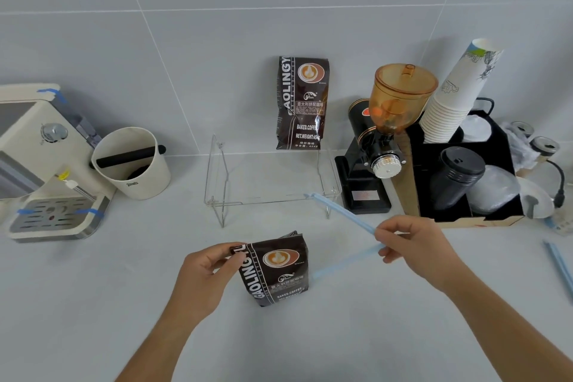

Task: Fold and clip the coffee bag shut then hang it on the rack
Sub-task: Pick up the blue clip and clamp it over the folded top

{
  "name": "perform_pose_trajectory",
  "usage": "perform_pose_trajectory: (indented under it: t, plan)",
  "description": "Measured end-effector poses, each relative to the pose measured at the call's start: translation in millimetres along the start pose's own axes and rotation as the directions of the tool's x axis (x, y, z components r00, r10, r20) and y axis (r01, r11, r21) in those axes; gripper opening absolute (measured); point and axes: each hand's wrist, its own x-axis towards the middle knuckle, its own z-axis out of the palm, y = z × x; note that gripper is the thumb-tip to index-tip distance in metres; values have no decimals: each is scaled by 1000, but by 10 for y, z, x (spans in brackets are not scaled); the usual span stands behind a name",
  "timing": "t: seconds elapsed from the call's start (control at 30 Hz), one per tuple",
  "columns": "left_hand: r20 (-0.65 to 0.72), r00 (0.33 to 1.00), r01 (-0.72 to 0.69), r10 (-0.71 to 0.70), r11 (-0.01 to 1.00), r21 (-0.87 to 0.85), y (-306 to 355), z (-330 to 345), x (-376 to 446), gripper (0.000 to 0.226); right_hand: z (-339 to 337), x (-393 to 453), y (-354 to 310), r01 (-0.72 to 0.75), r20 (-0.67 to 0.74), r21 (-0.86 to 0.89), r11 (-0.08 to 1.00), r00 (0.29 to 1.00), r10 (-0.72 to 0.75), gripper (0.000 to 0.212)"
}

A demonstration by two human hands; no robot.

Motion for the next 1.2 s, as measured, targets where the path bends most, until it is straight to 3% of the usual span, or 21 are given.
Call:
perform_pose_trajectory:
  t: [0.33,0.63,0.97,1.2]
  plan:
    - [-27,999,-25,26,999,31,-48,45,14,18,639,8,-484,111,223,87,990,966,-128,16]
    - [-114,993,-11,1,997,-82,-105,137,6,13,855,54,-530,87,302,2,996,950,-83,13]
    - [-184,983,-54,22,983,-174,-100,255,-25,20,794,70,-467,11,487,142,990,870,-80,19]
    - [-274,960,10,-66,980,-199,-91,317,-67,25,849,60,-434,39,440,132,991,893,-94,22]
